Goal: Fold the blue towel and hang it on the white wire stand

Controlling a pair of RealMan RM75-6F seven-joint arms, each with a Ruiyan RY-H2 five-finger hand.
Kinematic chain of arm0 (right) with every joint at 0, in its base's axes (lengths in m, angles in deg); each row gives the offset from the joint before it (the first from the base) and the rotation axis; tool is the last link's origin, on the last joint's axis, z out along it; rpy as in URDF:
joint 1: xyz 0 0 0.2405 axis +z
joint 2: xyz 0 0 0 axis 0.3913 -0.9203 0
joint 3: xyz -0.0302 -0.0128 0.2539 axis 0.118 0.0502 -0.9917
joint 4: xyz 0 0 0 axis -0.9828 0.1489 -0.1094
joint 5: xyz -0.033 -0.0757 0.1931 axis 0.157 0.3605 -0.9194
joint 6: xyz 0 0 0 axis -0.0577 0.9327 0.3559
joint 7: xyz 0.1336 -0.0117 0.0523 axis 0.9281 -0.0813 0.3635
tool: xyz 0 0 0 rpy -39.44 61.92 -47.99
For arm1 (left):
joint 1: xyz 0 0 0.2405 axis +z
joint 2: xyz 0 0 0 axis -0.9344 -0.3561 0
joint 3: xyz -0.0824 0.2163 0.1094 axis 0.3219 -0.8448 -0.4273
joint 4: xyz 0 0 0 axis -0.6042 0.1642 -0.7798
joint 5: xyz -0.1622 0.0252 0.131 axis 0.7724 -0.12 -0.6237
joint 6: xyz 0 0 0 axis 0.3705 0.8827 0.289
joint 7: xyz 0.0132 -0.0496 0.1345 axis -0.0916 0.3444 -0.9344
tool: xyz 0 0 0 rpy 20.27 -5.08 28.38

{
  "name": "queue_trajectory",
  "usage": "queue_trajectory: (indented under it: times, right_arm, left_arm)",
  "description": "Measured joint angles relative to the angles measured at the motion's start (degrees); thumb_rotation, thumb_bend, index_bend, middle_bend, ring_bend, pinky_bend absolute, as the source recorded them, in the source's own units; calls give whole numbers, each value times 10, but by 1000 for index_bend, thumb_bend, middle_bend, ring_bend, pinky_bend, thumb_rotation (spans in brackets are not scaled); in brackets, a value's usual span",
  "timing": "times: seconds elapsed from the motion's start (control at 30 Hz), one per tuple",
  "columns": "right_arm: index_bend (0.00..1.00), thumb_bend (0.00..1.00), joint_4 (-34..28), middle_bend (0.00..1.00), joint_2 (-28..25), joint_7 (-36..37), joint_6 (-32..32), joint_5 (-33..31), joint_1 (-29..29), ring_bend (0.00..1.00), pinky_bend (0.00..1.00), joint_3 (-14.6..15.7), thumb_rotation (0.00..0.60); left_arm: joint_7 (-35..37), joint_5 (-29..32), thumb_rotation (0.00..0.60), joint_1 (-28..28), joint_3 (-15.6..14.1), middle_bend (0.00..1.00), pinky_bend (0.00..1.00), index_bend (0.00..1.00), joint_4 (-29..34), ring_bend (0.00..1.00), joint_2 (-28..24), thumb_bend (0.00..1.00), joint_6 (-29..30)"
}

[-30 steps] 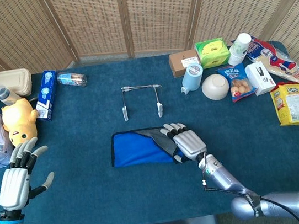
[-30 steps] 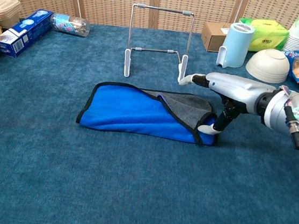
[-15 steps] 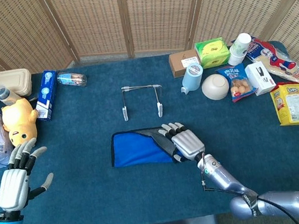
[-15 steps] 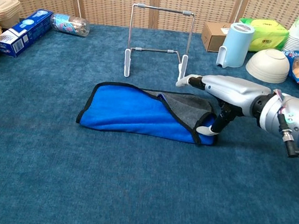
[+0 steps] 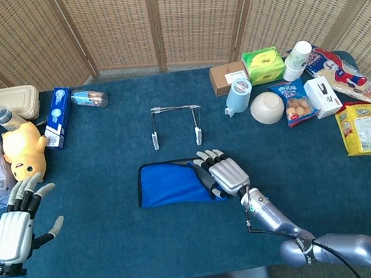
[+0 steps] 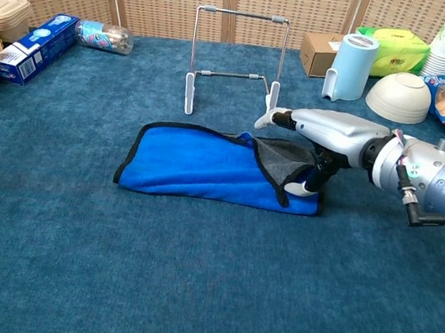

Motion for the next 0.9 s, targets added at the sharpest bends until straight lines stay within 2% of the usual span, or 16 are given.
queue_trajectory:
  times: [0.9]
  right_arm:
    - [146, 276, 44, 48, 10, 12, 38, -10, -9, 0, 0, -28, 600]
  left_arm:
    - [1, -6, 600, 3, 0, 61, 0, 209, 2, 0, 0, 408, 4]
